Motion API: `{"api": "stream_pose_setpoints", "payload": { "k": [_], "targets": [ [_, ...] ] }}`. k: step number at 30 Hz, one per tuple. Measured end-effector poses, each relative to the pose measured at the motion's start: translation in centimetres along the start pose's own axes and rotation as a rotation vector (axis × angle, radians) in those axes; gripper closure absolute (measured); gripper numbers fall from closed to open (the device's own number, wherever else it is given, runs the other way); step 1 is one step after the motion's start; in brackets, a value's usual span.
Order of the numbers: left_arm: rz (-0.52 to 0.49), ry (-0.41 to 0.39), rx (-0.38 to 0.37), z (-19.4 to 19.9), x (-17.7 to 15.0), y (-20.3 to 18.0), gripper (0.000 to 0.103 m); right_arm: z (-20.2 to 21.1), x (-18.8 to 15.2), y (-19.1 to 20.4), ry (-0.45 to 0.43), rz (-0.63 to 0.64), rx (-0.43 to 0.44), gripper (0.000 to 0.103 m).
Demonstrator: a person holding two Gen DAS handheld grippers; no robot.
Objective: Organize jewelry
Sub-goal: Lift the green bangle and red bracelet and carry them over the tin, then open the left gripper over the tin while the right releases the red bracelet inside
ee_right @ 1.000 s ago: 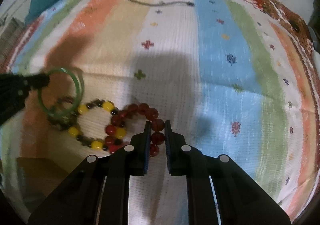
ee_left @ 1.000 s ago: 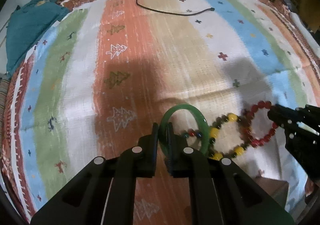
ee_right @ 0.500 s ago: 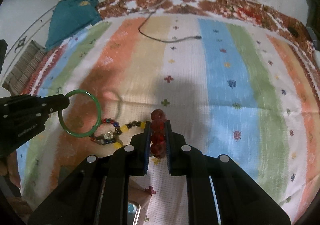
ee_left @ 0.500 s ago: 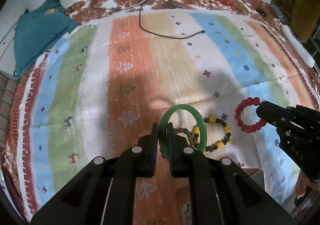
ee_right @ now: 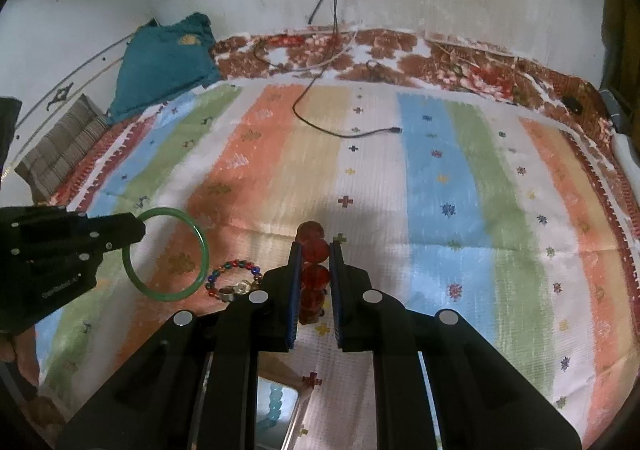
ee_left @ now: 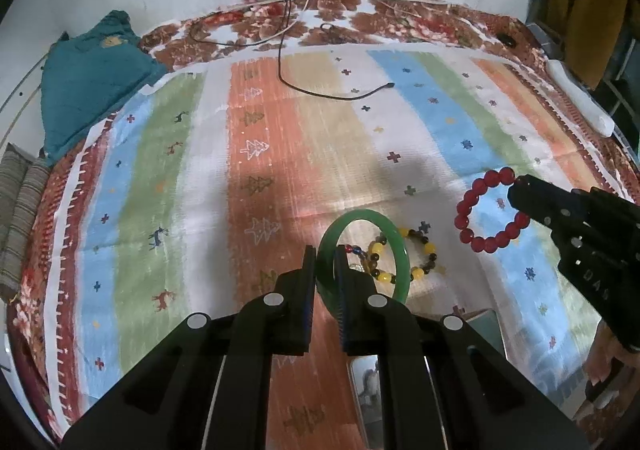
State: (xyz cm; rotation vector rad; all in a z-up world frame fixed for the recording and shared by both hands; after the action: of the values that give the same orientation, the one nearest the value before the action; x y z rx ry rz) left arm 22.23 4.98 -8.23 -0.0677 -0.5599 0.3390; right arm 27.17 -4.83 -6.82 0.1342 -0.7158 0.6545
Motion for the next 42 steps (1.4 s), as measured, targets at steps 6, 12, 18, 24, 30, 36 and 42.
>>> {"api": "stream_pose_setpoints", "payload": {
  "k": [6,12,18,24,30,36,42],
  "targets": [
    [0.009,-0.034,-0.024,1.9,-0.6,-0.1,0.094,1.7,-0.1,1.1,-0.024,0.031,-0.008,0.089],
    [0.004,-0.058,-0.032,3.3,-1.7,-0.4,0.094,3.5,-0.3,1.8,-0.053,0.024,0.009,0.089],
    [-0.012,-0.068,-0.035,3.9,-2.5,-0.8,0.094,4.7,-0.5,2.7,-0.074,0.058,-0.016,0.089],
    [-0.011,-0.081,-0.045,4.7,-3.0,-0.9,0.094,5.4,-1.1,3.2,-0.078,0.062,-0.006,0.089],
    [0.007,-0.091,-0.050,5.3,-3.5,-0.6,0.094,6.0,-1.9,3.9,-0.074,0.077,-0.011,0.089],
    [-0.010,-0.114,-0.051,6.1,-4.3,-0.9,0.094,6.3,-2.5,4.2,-0.068,0.070,-0.008,0.089],
    [-0.012,-0.116,-0.053,6.4,-5.0,-1.0,0.094,6.9,-3.1,4.6,-0.067,0.070,-0.004,0.089]
  ]
}}
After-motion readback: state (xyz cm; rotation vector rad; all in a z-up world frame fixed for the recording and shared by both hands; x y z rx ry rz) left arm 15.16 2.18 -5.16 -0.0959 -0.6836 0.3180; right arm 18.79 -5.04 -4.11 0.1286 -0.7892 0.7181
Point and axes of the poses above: each gripper's, at about its wrist camera, not at the fingertips, and z roughly against the way its jaws point, y to its left, x to its top, the point moved 5 cm from there along -z, roughly the way its jaws point, and after that the axes turned 15 degrees about z, right-handed, at the moved point
